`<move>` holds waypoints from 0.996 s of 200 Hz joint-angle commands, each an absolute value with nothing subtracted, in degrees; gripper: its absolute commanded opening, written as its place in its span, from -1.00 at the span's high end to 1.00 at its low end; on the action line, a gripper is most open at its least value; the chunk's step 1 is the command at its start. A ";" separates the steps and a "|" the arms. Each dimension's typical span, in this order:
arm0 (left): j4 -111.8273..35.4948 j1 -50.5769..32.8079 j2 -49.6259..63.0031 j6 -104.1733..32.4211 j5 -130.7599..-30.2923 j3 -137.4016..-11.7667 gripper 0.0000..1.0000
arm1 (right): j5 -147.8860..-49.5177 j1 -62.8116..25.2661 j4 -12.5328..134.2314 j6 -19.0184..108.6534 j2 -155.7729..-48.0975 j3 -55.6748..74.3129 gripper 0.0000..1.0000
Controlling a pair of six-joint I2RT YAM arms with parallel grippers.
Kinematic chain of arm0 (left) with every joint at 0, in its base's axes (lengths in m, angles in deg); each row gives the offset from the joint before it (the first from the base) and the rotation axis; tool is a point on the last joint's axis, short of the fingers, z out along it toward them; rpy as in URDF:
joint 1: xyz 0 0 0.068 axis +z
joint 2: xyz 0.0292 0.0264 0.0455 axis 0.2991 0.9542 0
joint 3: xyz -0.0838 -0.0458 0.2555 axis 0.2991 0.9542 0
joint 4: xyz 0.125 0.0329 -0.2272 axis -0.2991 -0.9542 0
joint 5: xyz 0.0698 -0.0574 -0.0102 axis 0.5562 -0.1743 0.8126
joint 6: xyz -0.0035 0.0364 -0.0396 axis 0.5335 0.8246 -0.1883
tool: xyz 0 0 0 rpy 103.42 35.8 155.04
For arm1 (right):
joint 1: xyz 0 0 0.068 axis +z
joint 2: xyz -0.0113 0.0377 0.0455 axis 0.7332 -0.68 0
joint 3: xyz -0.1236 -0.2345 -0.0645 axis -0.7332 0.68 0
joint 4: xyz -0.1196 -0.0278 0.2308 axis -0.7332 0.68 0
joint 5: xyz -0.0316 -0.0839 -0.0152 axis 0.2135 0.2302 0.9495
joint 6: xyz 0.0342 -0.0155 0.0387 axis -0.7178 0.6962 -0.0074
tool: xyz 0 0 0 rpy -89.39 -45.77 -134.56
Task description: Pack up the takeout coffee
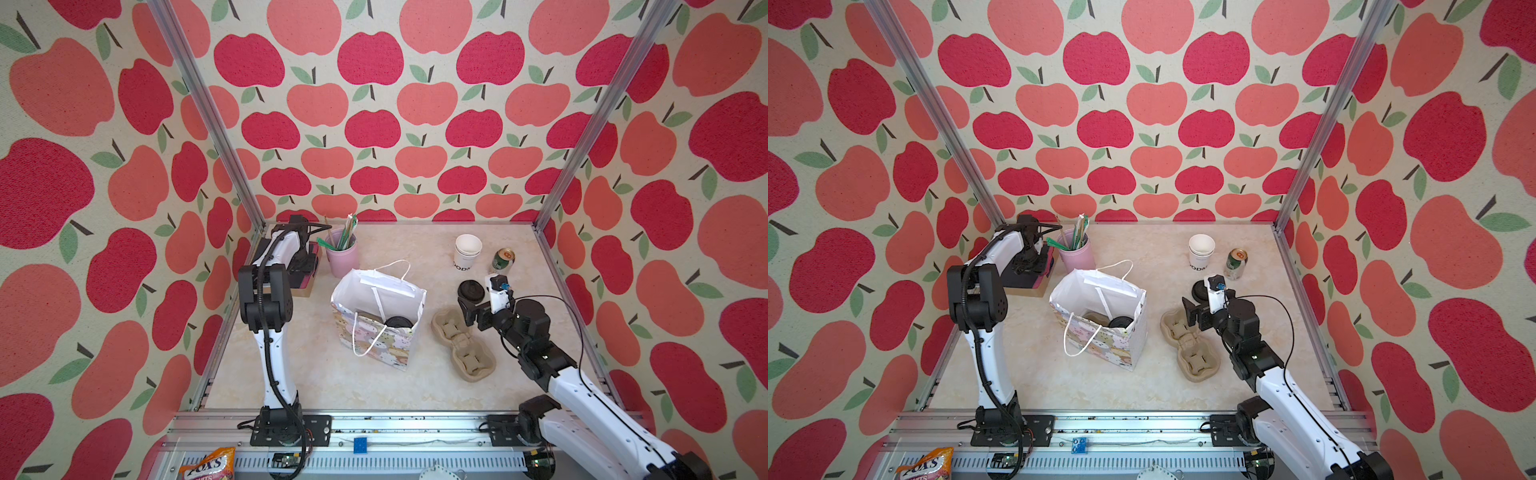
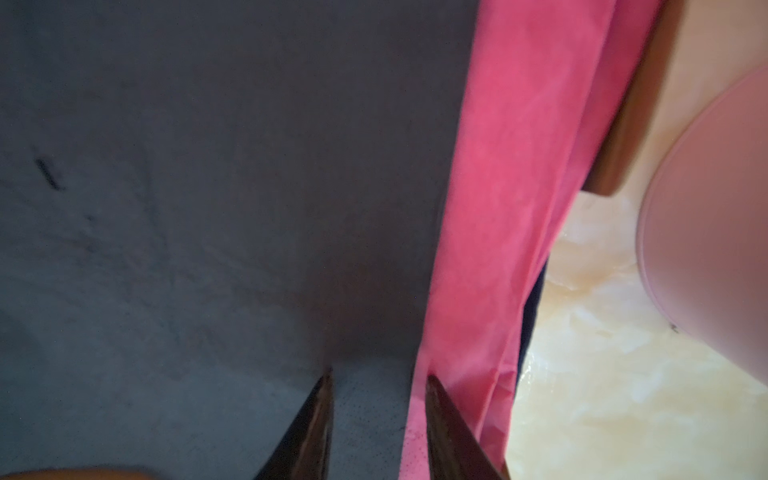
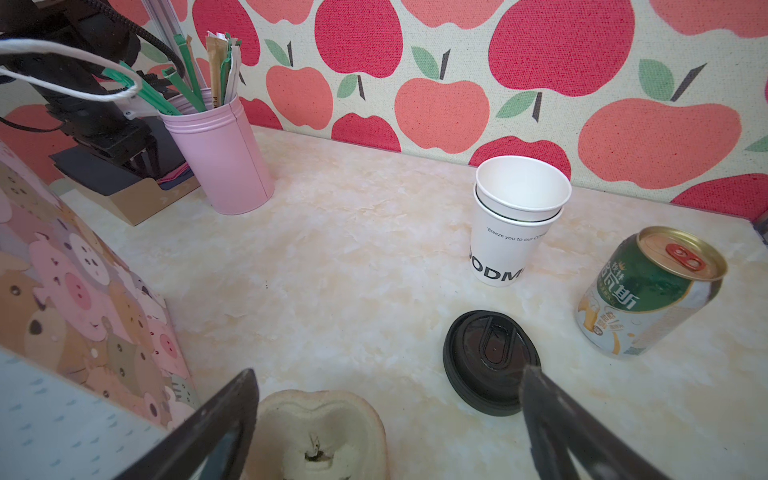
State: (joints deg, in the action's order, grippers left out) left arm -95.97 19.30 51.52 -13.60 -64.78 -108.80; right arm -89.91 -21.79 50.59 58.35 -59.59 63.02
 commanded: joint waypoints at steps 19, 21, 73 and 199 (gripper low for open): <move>-97.00 19.78 54.00 -13.13 -63.42 -109.38 0.36 | -91.11 -22.11 49.04 57.60 -60.06 63.55 -0.99; -96.97 19.78 53.98 -13.14 -63.38 -109.37 0.37 | -91.13 -22.15 49.04 57.60 -60.09 63.55 -0.99; -95.40 19.87 53.73 -13.50 -63.42 -108.31 0.74 | -91.15 -22.14 49.22 57.68 -60.08 63.50 -0.98; -95.39 19.78 39.42 -15.66 -65.67 -105.62 1.00 | -91.30 -22.13 49.48 57.61 -59.89 63.56 -0.99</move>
